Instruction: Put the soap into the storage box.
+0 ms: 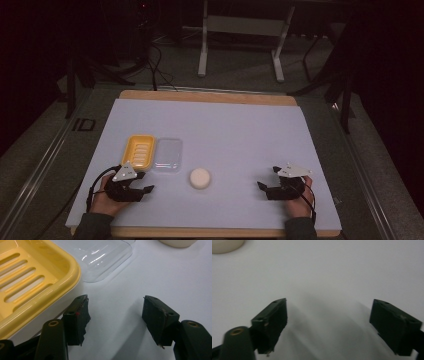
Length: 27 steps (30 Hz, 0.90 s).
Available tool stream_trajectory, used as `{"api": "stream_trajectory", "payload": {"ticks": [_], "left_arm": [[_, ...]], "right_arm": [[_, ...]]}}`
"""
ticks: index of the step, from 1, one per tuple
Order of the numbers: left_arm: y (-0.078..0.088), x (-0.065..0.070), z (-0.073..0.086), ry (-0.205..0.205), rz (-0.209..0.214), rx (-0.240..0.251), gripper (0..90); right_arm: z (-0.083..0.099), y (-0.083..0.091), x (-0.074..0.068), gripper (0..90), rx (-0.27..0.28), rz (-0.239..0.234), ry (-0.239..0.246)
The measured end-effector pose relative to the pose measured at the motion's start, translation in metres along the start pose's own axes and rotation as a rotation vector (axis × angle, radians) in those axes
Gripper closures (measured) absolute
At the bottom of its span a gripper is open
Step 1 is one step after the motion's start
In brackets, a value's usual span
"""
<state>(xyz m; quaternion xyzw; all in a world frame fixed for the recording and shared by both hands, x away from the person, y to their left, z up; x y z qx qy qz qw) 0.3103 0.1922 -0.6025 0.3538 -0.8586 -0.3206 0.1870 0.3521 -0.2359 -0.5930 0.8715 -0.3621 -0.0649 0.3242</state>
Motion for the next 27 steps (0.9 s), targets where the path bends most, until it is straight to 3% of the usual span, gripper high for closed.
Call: {"api": "stream_trajectory", "payload": {"ticks": [6, 17, 22, 27], "left_arm": [[0.0, 0.004, -0.003, -0.016, 0.005, -0.002, 38.3], [0.003, 0.011, -0.015, -0.043, 0.019, -0.003, 37.8], [0.002, 0.014, -0.021, -0.076, 0.029, -0.023, 38.0], [-0.001, 0.017, -0.026, -0.12, 0.036, -0.065, 38.0]], "right_arm": [[-0.002, 0.003, 0.002, 13.5, 0.036, 0.005, -0.027], [-0.001, 0.002, -0.002, 13.7, 0.018, 0.01, 0.023], [-0.001, 0.002, -0.003, 13.7, 0.022, 0.006, 0.023], [-0.003, 0.006, -0.002, 13.9, 0.059, 0.013, 0.019]]}}
Point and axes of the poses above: each handheld gripper's, and its own axes: y roughly backward along the jaws, z roughly out of its underside, x roughly to its right, the point moved 9 cm from there along -y, roughly forward along the jaws, and after that the axes turned 6 degrees about y, right-handed, at the moved point
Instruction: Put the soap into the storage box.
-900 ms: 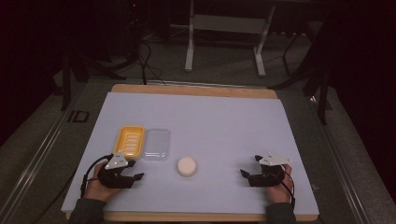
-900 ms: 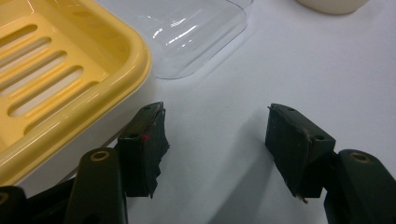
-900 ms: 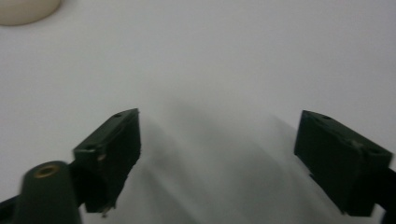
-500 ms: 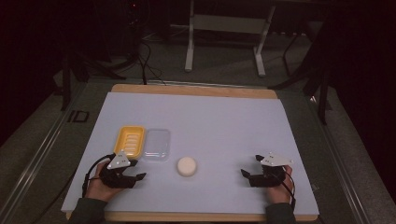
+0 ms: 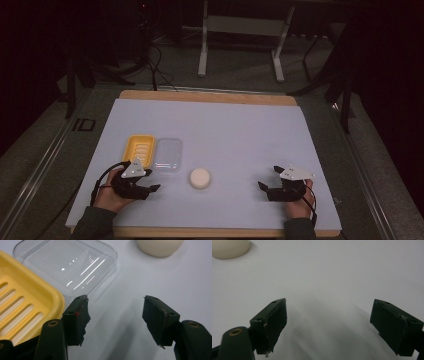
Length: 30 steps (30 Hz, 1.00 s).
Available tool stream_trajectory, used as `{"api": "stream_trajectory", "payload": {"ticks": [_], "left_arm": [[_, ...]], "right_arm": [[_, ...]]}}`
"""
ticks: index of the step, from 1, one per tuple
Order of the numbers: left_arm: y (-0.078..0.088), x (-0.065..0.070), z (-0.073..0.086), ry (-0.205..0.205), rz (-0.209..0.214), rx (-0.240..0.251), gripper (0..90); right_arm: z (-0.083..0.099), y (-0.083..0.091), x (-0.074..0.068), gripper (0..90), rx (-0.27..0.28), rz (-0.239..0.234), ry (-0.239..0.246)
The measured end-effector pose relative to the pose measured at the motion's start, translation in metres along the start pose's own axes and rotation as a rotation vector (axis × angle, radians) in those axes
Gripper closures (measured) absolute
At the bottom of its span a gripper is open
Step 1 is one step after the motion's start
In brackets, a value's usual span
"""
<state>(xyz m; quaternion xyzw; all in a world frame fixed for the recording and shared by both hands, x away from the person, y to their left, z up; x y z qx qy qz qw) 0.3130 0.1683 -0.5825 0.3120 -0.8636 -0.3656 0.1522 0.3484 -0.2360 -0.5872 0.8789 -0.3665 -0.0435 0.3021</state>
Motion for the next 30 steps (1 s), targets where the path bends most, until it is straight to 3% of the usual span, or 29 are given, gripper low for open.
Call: {"api": "stream_trajectory", "payload": {"ticks": [14, 30], "left_arm": [[0.003, 0.005, -0.022, -0.105, 0.027, -0.072, 37.3], [0.0, 0.008, -0.042, -0.179, 0.042, -0.116, 36.4]], "right_arm": [[-0.001, 0.001, 0.001, 13.9, 0.011, 0.01, -0.001], [-0.001, 0.003, 0.001, 13.8, 0.019, 0.014, -0.004]]}}
Point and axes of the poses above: each handheld gripper's, and its own axes: y roughly backward along the jaws, z roughly out of its underside, x roughly to its right, the point moved 9 cm from there along -y, roughly forward along the jaws, and after that the axes turned 6 degrees about y, right-handed, at the moved point
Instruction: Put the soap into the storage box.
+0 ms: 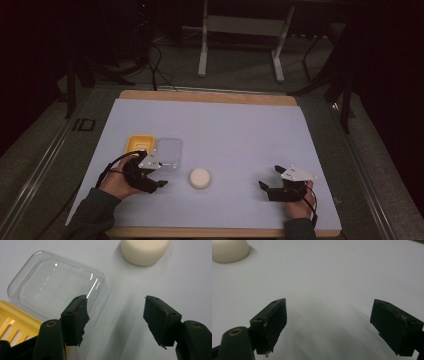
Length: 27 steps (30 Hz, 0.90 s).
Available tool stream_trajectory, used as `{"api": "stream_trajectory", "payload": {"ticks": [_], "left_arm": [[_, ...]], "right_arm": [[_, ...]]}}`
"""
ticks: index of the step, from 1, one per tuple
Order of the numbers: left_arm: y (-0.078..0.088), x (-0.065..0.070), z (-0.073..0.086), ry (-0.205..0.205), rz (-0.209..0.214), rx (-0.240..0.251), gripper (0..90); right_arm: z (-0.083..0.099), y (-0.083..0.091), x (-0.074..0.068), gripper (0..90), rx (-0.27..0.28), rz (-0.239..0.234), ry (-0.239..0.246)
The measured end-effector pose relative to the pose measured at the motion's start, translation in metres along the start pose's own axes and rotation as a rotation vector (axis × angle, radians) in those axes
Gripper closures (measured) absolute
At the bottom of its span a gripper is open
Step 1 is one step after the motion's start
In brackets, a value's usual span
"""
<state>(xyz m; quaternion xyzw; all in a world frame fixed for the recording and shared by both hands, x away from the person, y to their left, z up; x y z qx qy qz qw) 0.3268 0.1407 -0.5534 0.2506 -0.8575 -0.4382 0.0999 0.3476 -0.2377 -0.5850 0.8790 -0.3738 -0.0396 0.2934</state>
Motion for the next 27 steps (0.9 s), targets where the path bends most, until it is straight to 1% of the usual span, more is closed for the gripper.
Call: {"api": "stream_trajectory", "payload": {"ticks": [6, 11, 17, 22, 27], "left_arm": [[-0.005, 0.001, -0.009, -0.023, 0.0, -0.025, 36.4], [-0.007, 0.0, -0.017, -0.039, -0.008, -0.042, 36.4], [-0.011, 0.001, -0.022, -0.073, -0.012, -0.079, 36.2], [-0.015, 0.002, -0.028, -0.09, -0.016, -0.089, 35.0], [-0.019, 0.003, -0.032, -0.107, -0.011, -0.117, 34.0]], "right_arm": [[0.0, 0.0, 0.0, 13.9, 0.004, 0.001, 0.0], [0.0, 0.0, 0.0, 13.9, 0.003, 0.002, -0.002], [0.0, 0.0, 0.0, 13.9, 0.007, 0.003, -0.004], [0.0, 0.0, 0.0, 13.9, 0.006, 0.003, -0.003], [0.0, 0.0, 0.0, 13.9, 0.006, 0.003, -0.003]]}}
Point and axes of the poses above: each handheld gripper's, and its own axes: y roughly backward along the jaws, z roughly out of its underside, x roughly to its right, the point moved 9 cm from there along -y, roughly forward along the jaws, and after that the axes turned 6 degrees about y, right-handed, at the moved point
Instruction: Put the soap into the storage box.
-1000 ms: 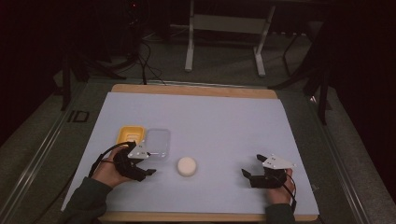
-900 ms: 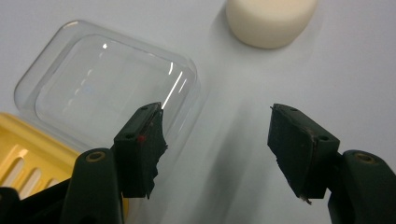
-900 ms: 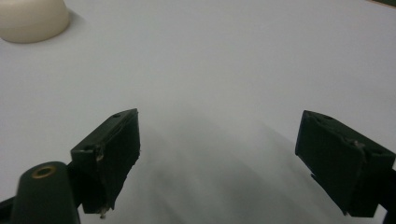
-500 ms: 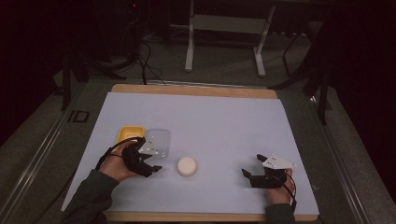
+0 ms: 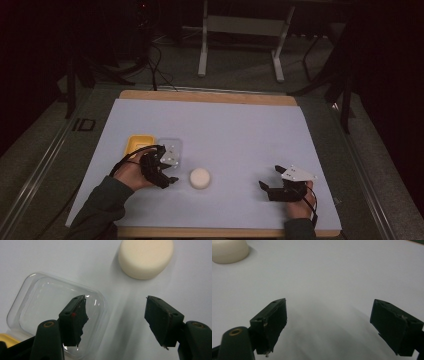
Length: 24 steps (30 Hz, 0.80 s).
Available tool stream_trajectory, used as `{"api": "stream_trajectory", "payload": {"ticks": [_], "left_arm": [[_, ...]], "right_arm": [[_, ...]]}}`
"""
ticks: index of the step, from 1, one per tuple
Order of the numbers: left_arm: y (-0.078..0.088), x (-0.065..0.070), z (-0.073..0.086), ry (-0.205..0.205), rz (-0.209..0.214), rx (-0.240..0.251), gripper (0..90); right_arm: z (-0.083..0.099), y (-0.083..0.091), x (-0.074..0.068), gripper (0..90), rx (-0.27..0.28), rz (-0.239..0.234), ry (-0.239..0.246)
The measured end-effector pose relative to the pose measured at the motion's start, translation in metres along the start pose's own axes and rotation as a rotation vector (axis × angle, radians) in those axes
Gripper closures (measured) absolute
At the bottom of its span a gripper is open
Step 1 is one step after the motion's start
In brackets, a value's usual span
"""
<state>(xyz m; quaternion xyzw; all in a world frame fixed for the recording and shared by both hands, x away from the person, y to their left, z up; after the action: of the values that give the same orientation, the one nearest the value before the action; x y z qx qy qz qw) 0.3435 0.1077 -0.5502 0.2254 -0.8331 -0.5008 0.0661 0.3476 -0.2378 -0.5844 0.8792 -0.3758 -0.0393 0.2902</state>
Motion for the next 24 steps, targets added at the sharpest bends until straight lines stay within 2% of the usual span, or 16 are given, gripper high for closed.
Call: {"api": "stream_trajectory", "payload": {"ticks": [12, 24], "left_arm": [[-0.009, 0.002, -0.008, -0.026, 0.035, -0.052, 31.4], [-0.012, 0.006, -0.018, -0.046, 0.061, -0.069, 27.9]], "right_arm": [[0.0, 0.0, 0.0, 13.9, -0.001, -0.001, 0.004], [0.0, 0.0, 0.0, 13.9, 0.002, -0.002, 0.008]]}}
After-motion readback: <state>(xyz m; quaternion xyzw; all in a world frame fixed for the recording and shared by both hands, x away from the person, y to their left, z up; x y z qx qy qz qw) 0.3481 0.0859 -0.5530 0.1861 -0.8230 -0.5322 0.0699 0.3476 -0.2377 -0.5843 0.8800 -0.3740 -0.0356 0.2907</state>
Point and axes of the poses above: each handheld gripper's, and its own axes: y roughly backward along the jaws, z roughly out of its underside, x roughly to its right, the point moved 9 cm from there along -y, roughly forward along the jaws, and after that the axes turned 6 degrees about y, right-handed, at the moved point
